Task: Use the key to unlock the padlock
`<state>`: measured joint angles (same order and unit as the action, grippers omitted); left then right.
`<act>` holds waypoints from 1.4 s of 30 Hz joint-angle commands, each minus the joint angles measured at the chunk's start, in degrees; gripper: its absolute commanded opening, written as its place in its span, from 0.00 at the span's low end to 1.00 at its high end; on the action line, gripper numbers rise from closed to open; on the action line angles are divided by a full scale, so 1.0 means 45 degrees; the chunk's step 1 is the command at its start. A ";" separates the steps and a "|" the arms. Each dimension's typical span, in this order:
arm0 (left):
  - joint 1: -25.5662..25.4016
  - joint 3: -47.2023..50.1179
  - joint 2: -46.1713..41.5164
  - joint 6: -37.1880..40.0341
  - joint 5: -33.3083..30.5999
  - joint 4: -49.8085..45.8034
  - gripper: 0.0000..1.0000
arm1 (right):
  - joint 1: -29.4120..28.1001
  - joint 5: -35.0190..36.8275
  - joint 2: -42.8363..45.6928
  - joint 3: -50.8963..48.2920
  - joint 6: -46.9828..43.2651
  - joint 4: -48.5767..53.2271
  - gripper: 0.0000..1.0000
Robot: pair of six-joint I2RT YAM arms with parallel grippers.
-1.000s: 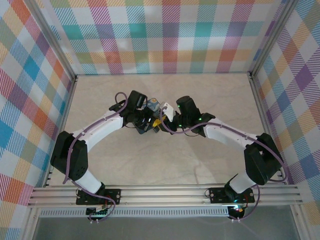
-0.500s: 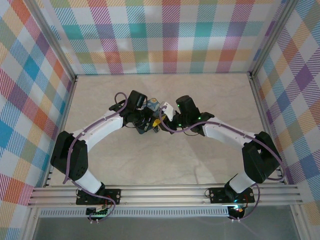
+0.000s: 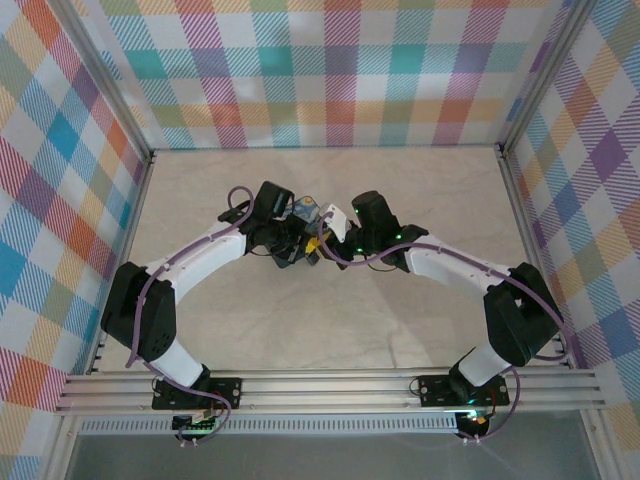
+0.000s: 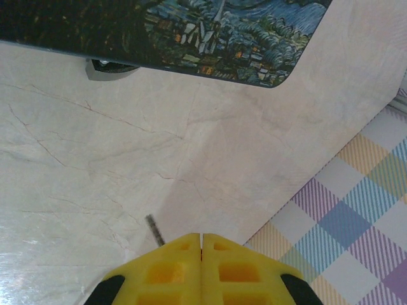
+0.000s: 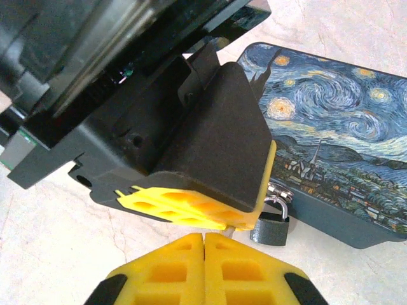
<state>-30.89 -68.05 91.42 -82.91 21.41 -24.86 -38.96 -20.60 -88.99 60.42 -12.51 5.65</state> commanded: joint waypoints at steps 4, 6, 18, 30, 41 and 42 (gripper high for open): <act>-0.0127 0.0003 -0.0433 -0.0244 0.0760 0.0388 0.00 | 0.0560 -0.0613 0.0657 -0.0844 0.0941 -0.1164 0.17; -0.0127 0.0111 -0.0397 -0.0302 0.0798 0.0425 0.00 | 0.0947 -0.1346 0.1220 -0.1161 0.1400 -0.1750 0.20; -0.0127 -0.0032 -0.0436 -0.0326 0.0692 0.0427 0.00 | 0.1275 -0.2788 0.1252 -0.0835 0.1354 -0.1559 0.29; -0.0144 -0.0062 -0.0500 -0.0559 0.0800 0.0603 0.00 | 0.0997 -0.2439 0.0496 -0.0524 0.1020 -0.1141 0.34; -0.0185 -0.0092 -0.0583 -0.0663 0.0791 0.0666 0.00 | 0.0886 -0.2019 -0.0058 -0.0303 0.0967 -0.1143 0.25; -0.0188 -0.0113 -0.0576 -0.0674 0.0790 0.0652 0.00 | 0.0856 -0.2007 -0.0087 -0.0302 0.0945 -0.1098 0.25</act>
<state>-31.11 -67.85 90.56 -85.10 23.57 -22.33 -34.63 -29.58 -88.31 57.60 -6.87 0.05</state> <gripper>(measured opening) 0.050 0.252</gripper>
